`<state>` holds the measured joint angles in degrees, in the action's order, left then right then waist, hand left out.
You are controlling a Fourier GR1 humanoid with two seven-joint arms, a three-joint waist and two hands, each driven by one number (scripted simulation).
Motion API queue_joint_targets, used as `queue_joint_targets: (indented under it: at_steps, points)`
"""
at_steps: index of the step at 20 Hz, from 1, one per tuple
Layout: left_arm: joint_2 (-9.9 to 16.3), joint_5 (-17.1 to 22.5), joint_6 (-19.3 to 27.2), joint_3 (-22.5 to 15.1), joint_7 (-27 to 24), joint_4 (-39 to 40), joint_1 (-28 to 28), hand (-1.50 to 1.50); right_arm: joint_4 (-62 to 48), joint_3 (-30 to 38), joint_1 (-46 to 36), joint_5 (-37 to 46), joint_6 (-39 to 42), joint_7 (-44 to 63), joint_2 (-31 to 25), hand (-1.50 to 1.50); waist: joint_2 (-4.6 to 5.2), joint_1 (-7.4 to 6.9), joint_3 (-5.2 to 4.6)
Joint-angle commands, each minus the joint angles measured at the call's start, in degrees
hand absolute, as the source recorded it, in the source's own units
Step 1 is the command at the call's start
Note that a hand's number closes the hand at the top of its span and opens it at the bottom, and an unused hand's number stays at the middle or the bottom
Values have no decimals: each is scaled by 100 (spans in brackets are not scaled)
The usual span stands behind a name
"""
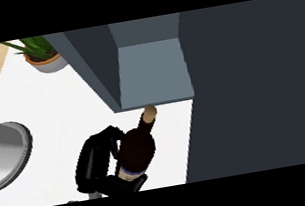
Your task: Pick up the wine, place it into the cabinet and close the cabinet
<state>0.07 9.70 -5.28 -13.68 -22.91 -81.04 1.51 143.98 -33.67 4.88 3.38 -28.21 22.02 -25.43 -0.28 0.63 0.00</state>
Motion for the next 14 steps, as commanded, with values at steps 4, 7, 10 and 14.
queue_joint_targets:
  at_steps: [4,7,10,14]
  points:
    - [-7,-74,946,-381,220,-407,-173,150,1264,172,673,-194,191,135,-295,-150,5,10,2]
    - [-7,-193,1283,-282,38,149,-598,150,1258,-23,676,3,117,125,-258,-150,11,54,-2]
    - [43,-368,1189,-121,-158,304,-453,150,1193,91,652,-123,134,38,-262,-150,17,31,-2]
    - [-7,-389,1714,-135,264,563,-1360,150,1216,81,720,-82,89,92,-264,-150,17,66,-2]
